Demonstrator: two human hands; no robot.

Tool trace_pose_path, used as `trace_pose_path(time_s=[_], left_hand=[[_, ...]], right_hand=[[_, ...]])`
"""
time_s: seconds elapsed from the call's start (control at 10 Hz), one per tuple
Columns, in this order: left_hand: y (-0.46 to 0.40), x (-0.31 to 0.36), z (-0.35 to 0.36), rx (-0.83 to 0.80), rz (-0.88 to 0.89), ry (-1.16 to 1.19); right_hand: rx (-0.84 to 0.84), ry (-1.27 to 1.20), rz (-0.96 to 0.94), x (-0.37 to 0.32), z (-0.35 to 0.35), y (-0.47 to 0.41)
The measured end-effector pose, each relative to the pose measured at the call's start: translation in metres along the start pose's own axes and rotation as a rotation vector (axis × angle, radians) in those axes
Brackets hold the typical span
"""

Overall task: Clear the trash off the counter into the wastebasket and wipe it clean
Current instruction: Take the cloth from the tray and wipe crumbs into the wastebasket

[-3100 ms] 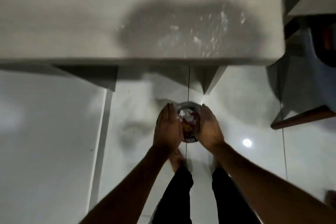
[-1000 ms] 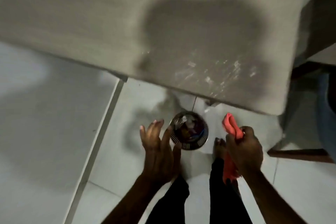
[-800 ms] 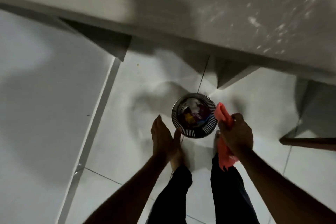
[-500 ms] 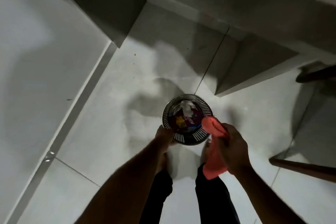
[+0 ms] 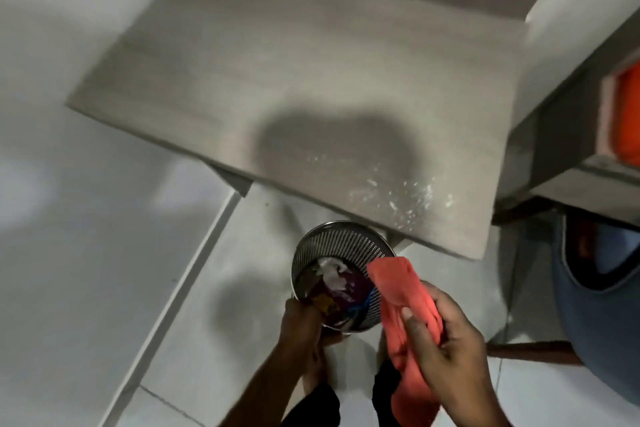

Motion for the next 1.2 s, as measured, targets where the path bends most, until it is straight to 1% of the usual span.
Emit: trace_pose_path(time_s=[0.1, 0.2, 0.3, 0.4, 0.5, 0.6, 0.7, 0.8, 0.9, 1.0, 1.1, 1.2], left_hand=[[0.067, 0.025, -0.013, 0.001, -0.009, 0.058], [0.110, 0.046, -0.028, 0.047, -0.023, 0.093], [0.119, 0.050, -0.026, 0.039, -0.026, 0.060], [0.118, 0.045, -0.020, 0.090, -0.033, 0.016], [0.104, 0.031, -0.014, 0.103, -0.037, 0.004], [0.088, 0.016, -0.012, 0.166, -0.054, -0.038], [0.097, 0.015, -0.004, 0.194, -0.058, -0.037], [0.107, 0.017, 0.005, 0.154, -0.079, -0.026], [0.115, 0.026, 0.008, 0.161, -0.047, -0.033], [0.115, 0.023, 0.011, 0.211, -0.042, -0.100], [0.109, 0.018, 0.009, 0.169, -0.069, -0.109], [0.105, 0.024, 0.007, 0.140, -0.056, -0.138]], right_hand=[[0.077, -0.026, -0.177, -0.108, -0.043, -0.007], [0.123, 0.182, -0.404, -0.180, -0.101, -0.038], [0.173, 0.389, -0.446, -0.193, -0.152, -0.114], [0.201, 0.563, -0.458, -0.190, -0.163, -0.208], [0.045, 0.589, -0.357, -0.151, -0.141, -0.293], [-0.218, 0.726, -0.285, -0.099, -0.093, -0.321], [-0.261, 0.831, -0.291, -0.076, -0.068, -0.311], [-0.282, 0.725, -0.429, -0.081, -0.057, -0.238], [-0.335, 0.689, -0.568, -0.075, -0.027, -0.115], [-0.411, 0.606, -0.543, -0.064, -0.004, -0.057], [-0.381, 0.457, -0.470, -0.075, -0.002, -0.058], [-0.346, 0.253, -0.377, -0.110, -0.023, -0.077]])
Point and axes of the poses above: each hand's wrist, its own y-axis away from the middle knuckle, its own z-axis out of the palm, x = y × z, the point moved 7 cm from there along -y, towards the middle knuckle, and after that the axes turned 8 degrees about -z, right-handed, at the moved point
